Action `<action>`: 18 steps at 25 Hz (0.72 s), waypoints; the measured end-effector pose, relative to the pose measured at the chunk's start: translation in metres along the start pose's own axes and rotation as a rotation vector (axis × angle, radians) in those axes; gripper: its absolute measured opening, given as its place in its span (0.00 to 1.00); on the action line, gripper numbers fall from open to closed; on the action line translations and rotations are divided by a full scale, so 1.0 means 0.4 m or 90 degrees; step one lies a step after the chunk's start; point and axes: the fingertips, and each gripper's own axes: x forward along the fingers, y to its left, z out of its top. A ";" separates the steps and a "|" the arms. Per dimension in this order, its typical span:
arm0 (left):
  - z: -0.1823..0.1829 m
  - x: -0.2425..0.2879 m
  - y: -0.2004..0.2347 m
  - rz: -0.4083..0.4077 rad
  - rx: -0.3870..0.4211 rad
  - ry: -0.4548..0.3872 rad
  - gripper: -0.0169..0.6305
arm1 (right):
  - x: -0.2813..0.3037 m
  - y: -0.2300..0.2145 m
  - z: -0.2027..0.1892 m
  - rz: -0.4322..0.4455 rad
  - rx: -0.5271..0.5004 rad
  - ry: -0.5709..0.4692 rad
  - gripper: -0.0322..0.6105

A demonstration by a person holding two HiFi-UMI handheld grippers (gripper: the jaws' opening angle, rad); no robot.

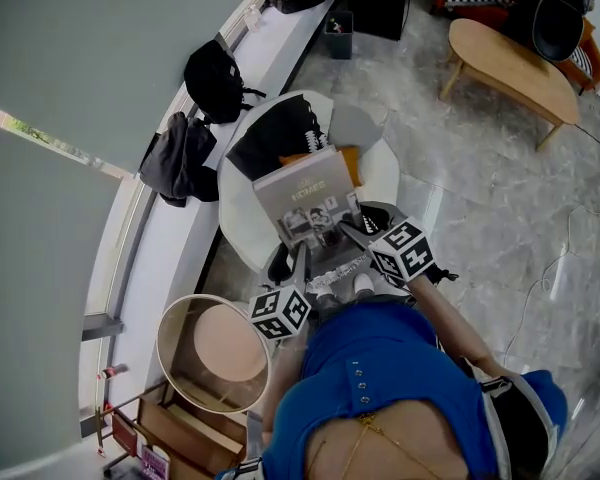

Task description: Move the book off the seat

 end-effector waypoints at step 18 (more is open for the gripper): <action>0.015 -0.030 -0.034 0.008 0.014 -0.027 0.28 | -0.037 0.010 0.016 0.011 -0.016 -0.022 0.32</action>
